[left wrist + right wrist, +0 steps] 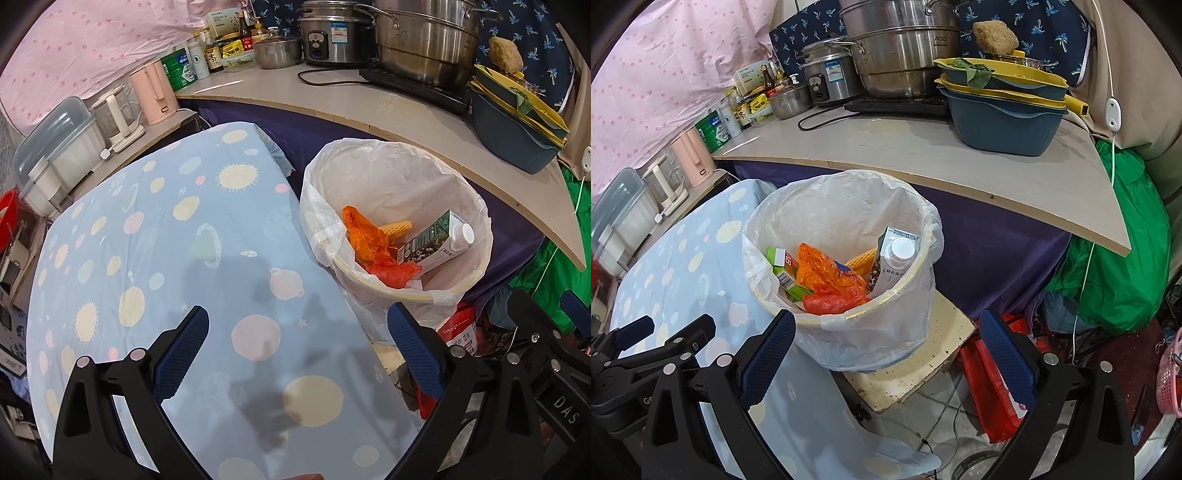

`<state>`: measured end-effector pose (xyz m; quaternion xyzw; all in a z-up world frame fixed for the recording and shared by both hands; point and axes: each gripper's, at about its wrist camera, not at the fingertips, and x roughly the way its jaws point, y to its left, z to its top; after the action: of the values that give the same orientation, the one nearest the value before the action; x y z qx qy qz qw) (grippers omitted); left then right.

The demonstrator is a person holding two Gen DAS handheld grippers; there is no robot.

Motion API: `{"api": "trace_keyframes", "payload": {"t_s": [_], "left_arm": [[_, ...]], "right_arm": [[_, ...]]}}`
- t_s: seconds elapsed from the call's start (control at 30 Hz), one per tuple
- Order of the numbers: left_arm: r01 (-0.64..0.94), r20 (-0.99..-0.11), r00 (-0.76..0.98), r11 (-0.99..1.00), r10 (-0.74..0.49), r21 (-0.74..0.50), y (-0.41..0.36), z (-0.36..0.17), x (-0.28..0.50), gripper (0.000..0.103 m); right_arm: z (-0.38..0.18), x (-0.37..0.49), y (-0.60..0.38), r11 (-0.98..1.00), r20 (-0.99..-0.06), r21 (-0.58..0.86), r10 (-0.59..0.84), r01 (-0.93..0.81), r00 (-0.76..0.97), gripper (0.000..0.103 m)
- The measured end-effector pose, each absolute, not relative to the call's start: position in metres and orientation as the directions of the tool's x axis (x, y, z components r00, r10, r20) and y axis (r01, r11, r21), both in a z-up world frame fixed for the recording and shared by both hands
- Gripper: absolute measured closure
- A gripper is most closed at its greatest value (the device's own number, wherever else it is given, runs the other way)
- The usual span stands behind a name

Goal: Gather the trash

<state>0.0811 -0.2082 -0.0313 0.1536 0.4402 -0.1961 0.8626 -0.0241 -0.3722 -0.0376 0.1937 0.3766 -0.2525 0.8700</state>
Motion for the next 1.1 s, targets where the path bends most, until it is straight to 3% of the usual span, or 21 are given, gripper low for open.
{"api": "trace_keyframes", "payload": {"t_s": [1.1], "left_arm": [[0.456,-0.828,0.532,0.884,-0.178,0.103,-0.2049,-0.0325,0.0760,0.010]], "right_arm": [[-0.0403,-0.0310,-0.3736,0.798,-0.757,0.137,-0.298,0.587,0.582,0.007]]}}
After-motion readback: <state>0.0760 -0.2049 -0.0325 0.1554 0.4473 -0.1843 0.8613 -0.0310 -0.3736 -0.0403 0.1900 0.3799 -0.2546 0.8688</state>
